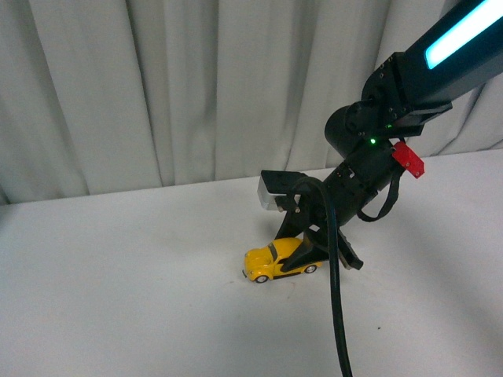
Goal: Wind up and store yellow beetle toy
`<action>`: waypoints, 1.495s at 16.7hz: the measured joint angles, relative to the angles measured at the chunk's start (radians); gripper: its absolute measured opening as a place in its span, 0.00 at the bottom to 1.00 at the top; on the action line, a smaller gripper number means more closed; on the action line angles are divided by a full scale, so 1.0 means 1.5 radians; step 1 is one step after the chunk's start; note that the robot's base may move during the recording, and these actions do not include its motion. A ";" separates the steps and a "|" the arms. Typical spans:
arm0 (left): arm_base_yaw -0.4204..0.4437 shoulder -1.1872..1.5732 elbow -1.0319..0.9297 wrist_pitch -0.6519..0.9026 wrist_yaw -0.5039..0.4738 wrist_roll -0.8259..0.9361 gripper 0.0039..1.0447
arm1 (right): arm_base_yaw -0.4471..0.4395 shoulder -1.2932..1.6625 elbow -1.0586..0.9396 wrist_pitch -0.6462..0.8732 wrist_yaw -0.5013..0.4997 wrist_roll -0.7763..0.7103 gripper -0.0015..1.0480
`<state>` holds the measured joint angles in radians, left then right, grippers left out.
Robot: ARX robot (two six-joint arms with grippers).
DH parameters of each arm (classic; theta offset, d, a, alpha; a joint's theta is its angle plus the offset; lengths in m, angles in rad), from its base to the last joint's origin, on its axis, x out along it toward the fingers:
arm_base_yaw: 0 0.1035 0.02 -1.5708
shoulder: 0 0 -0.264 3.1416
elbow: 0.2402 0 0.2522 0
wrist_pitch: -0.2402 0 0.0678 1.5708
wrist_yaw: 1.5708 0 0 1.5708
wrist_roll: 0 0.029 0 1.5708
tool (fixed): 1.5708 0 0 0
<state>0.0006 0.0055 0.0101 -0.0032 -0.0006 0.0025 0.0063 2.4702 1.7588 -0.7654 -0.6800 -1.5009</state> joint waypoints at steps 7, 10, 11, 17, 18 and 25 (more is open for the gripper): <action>0.000 0.000 0.000 0.000 0.000 0.000 0.94 | -0.015 0.002 -0.020 0.029 -0.014 0.023 0.40; 0.000 0.000 0.000 0.000 0.000 0.000 0.94 | -0.027 -0.003 -0.036 0.040 -0.024 0.023 0.40; 0.000 0.000 0.000 0.000 0.000 0.000 0.94 | -0.034 -0.005 -0.045 0.043 -0.026 0.022 0.40; 0.000 0.000 0.000 0.000 0.000 0.000 0.94 | -0.090 -0.029 -0.107 0.069 -0.030 -0.009 0.40; 0.000 0.000 0.000 0.000 0.000 0.000 0.94 | -0.097 -0.033 -0.119 0.076 -0.031 -0.013 0.40; 0.000 0.000 0.000 0.000 0.000 0.000 0.94 | -0.254 -0.070 -0.279 0.132 -0.087 -0.096 0.39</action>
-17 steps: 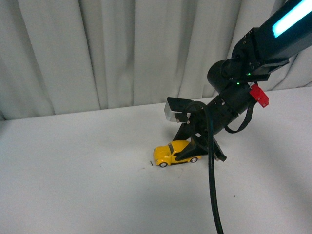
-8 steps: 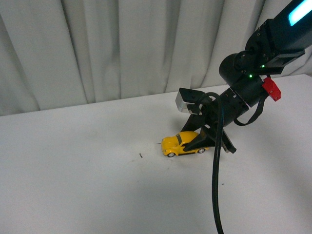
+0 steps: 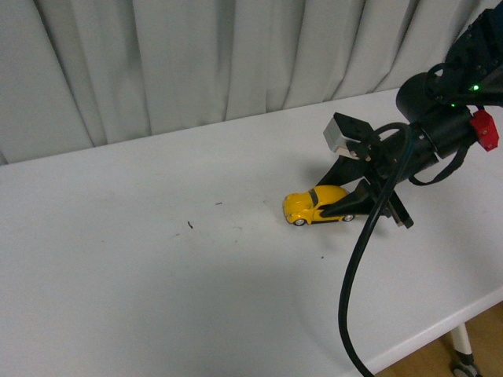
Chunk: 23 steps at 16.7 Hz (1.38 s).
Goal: Wind up and store yellow beetle toy
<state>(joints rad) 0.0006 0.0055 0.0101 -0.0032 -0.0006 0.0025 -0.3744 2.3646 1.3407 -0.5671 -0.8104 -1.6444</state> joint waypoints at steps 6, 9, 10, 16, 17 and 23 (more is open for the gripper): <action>0.000 0.000 0.000 0.000 0.000 0.000 0.94 | -0.056 -0.013 -0.014 -0.060 0.010 -0.064 0.39; 0.000 0.000 0.000 0.000 0.000 0.000 0.94 | -0.058 -0.008 -0.022 -0.068 0.045 -0.072 0.59; 0.000 0.000 0.000 0.000 0.002 0.000 0.94 | -0.061 -0.007 -0.032 -0.069 0.031 -0.083 0.69; 0.000 0.000 0.000 0.000 0.000 0.000 0.94 | -0.060 -0.011 -0.040 -0.072 0.035 -0.104 0.93; 0.000 0.000 0.000 0.000 0.000 0.000 0.94 | -0.060 -0.012 -0.041 -0.071 0.035 -0.104 0.93; 0.000 0.000 0.000 0.000 0.000 0.000 0.94 | -0.057 -0.016 -0.046 -0.060 0.039 -0.097 0.93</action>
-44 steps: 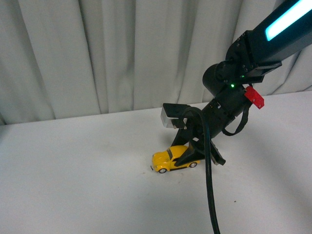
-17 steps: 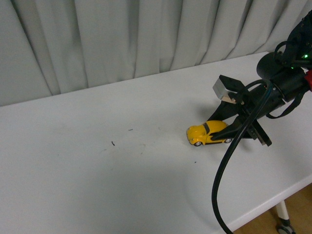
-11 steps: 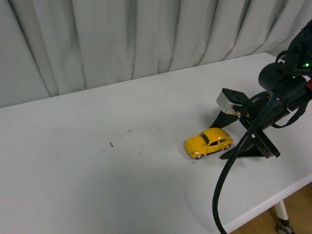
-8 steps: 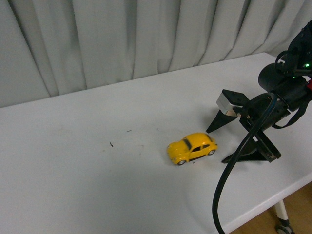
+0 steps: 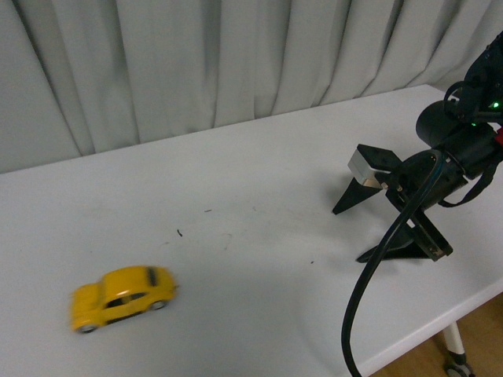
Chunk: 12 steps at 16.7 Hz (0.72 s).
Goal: Wind up and store yellow beetle toy
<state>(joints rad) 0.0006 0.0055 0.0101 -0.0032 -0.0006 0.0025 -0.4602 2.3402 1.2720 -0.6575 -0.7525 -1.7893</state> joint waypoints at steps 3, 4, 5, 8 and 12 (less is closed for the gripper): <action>0.000 0.000 0.000 0.000 0.000 0.000 0.94 | 0.008 -0.023 -0.020 0.028 0.005 0.025 0.93; 0.000 0.000 0.000 0.000 0.000 0.000 0.94 | 0.025 -0.067 -0.054 0.109 0.008 0.065 0.93; 0.000 0.000 0.000 0.000 0.000 0.000 0.94 | 0.038 -0.102 -0.074 0.164 0.004 0.085 0.93; 0.000 0.000 0.000 0.000 0.000 0.000 0.94 | 0.060 -0.180 -0.096 0.215 -0.027 0.128 0.93; 0.000 0.000 0.000 0.000 0.000 0.000 0.94 | 0.072 -0.242 -0.100 0.245 -0.048 0.164 0.93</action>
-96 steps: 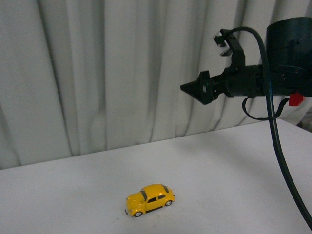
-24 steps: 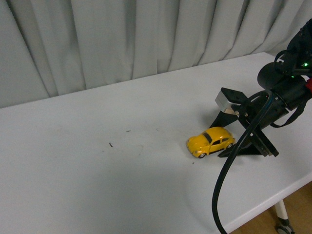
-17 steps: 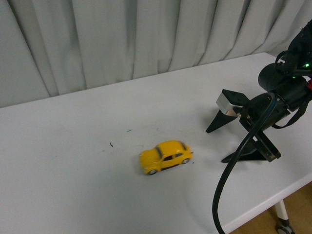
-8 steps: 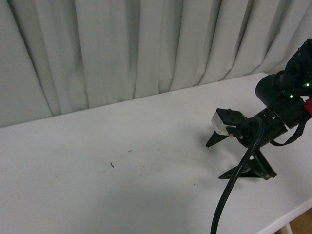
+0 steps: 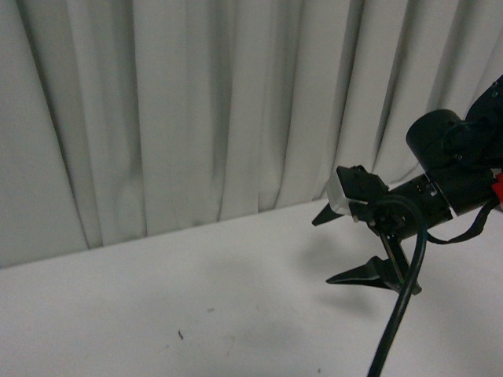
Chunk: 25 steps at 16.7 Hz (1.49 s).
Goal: Wind up and store yellow beetle toy
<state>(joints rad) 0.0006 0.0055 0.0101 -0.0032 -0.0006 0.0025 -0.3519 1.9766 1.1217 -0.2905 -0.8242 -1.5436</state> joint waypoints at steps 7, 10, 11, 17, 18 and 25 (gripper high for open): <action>0.000 0.000 0.000 0.000 0.000 0.000 0.94 | 0.067 -0.396 -0.121 -0.026 -0.111 0.061 0.93; 0.000 0.000 0.000 0.000 0.000 0.000 0.94 | 0.181 -0.598 -0.365 0.398 0.254 0.396 0.70; 0.000 0.000 0.000 0.000 -0.002 0.000 0.94 | 0.220 -0.655 -0.443 0.492 0.386 0.562 0.60; 0.000 0.000 0.000 0.000 0.000 0.000 0.94 | 0.234 -0.845 -0.638 0.555 0.549 1.002 0.02; 0.000 0.000 0.000 0.000 0.000 0.000 0.94 | 0.234 -0.863 -0.648 0.551 0.550 1.008 0.02; 0.000 0.000 0.000 0.000 0.000 0.000 0.94 | 0.234 -0.963 -0.699 0.498 0.550 1.017 0.02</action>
<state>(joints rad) 0.0006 0.0055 0.0101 -0.0032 -0.0006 0.0025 -0.0002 0.5316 0.0731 0.4564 0.0002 -0.0177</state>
